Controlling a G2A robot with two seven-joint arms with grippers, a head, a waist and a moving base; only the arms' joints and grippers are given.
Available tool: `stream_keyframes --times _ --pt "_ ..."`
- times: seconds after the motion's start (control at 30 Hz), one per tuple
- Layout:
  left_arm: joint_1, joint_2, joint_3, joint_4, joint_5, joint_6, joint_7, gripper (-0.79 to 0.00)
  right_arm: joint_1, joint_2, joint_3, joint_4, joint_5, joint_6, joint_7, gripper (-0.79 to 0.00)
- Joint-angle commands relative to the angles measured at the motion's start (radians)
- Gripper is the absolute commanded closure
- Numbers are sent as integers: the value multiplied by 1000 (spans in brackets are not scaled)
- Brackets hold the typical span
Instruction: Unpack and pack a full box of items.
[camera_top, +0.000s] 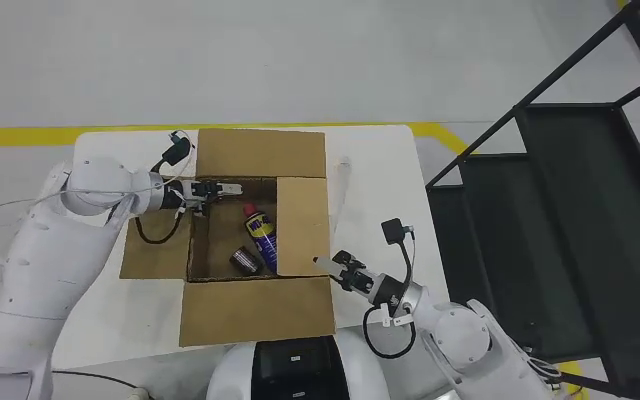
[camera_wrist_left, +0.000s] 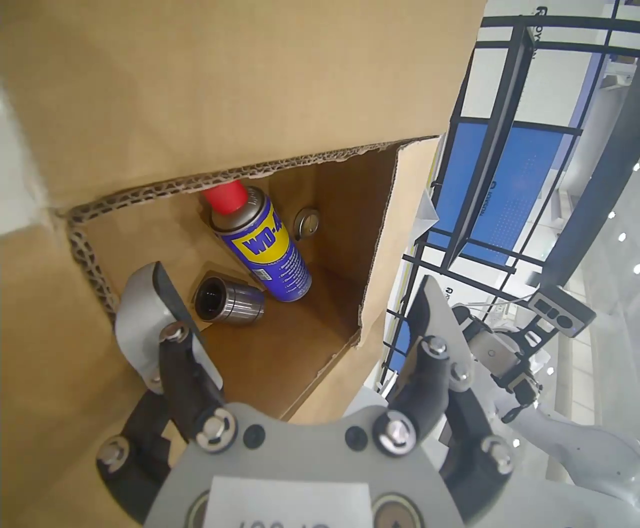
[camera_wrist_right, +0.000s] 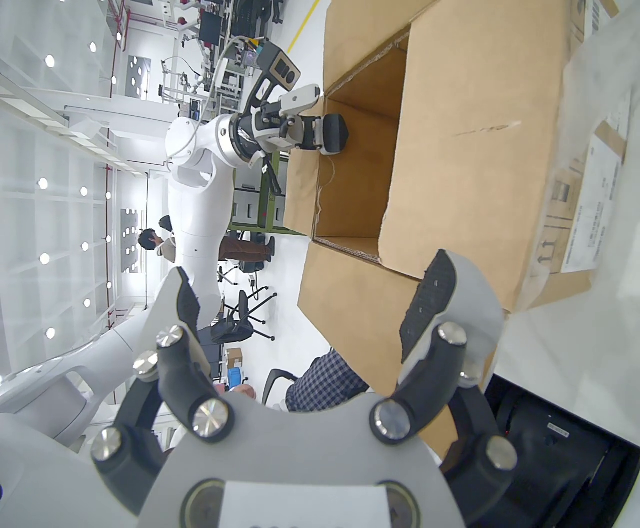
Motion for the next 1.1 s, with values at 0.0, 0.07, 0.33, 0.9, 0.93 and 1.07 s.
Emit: stream_keyframes --times 0.0,0.07,0.33,0.9,0.93,1.07 --pt "15 6 -18 -18 -1 9 4 -785 3 0 -3 2 1 -1 1 -785" --pt "28 9 -39 -38 -25 3 12 -785 7 1 -5 4 2 -2 1 -785" --pt "23 -14 2 -95 -172 -76 7 -785 16 1 -19 7 6 -28 -11 -785" --pt "-157 -185 357 213 -244 -225 134 -785 -36 10 17 16 42 -89 -30 -785" --pt "-163 -192 363 223 -255 -240 136 -785 -36 10 17 17 43 -91 -27 -785" --pt "-181 -209 357 232 -298 -310 140 -785 -35 12 11 18 41 -97 -16 -785"
